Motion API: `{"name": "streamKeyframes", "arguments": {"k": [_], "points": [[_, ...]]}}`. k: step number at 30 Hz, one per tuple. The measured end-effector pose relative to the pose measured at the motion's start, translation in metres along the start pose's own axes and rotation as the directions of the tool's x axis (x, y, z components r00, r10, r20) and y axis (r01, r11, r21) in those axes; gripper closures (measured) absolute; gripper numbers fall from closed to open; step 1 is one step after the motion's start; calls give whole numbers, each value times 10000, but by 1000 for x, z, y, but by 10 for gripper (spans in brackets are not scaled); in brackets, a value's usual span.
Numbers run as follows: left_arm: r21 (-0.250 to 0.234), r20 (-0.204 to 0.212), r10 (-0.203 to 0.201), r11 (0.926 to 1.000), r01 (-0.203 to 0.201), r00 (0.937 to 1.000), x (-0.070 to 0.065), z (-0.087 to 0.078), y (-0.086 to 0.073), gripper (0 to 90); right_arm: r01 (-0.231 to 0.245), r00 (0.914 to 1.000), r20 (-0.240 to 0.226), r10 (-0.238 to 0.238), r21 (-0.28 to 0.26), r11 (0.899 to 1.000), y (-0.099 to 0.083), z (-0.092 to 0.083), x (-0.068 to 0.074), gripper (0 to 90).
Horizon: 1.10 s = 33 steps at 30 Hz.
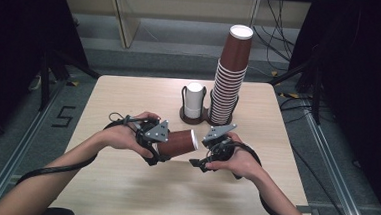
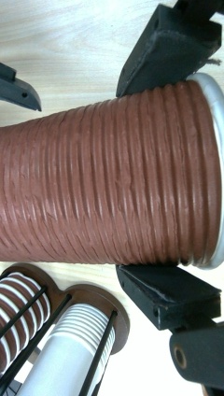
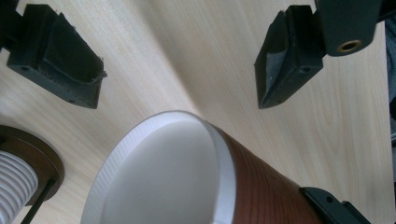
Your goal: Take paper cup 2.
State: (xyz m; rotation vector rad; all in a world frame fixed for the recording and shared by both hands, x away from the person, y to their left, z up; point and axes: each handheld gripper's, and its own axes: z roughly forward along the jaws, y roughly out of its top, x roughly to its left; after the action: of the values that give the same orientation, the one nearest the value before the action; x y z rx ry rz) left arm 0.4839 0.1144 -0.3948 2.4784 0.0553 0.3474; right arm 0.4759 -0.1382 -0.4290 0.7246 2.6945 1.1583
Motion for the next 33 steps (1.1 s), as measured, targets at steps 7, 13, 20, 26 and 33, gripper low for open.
{"name": "streamKeyframes", "arguments": {"k": [7,13,20,26,33], "points": [[339,117,305,9989,-309,9995,-1,1,2,134,133,9998,-116,-131,170,9998,-2,3,2,161],[602,330,558,9965,-577,9979,-4,3,4,134,172,9997,-202,-166,289,9994,-2,4,3,161],[899,613,847,9919,-900,9945,-7,6,6,134,272,9991,-333,-258,424,9987,-4,5,5,161],[1045,787,1034,9883,-1113,9915,-8,8,8,134,453,9980,-468,-425,598,9972,-4,7,6,161],[1142,993,1154,9854,-1266,9883,-10,9,9,134,489,9979,-447,-463,583,9971,-5,8,7,161]]}}
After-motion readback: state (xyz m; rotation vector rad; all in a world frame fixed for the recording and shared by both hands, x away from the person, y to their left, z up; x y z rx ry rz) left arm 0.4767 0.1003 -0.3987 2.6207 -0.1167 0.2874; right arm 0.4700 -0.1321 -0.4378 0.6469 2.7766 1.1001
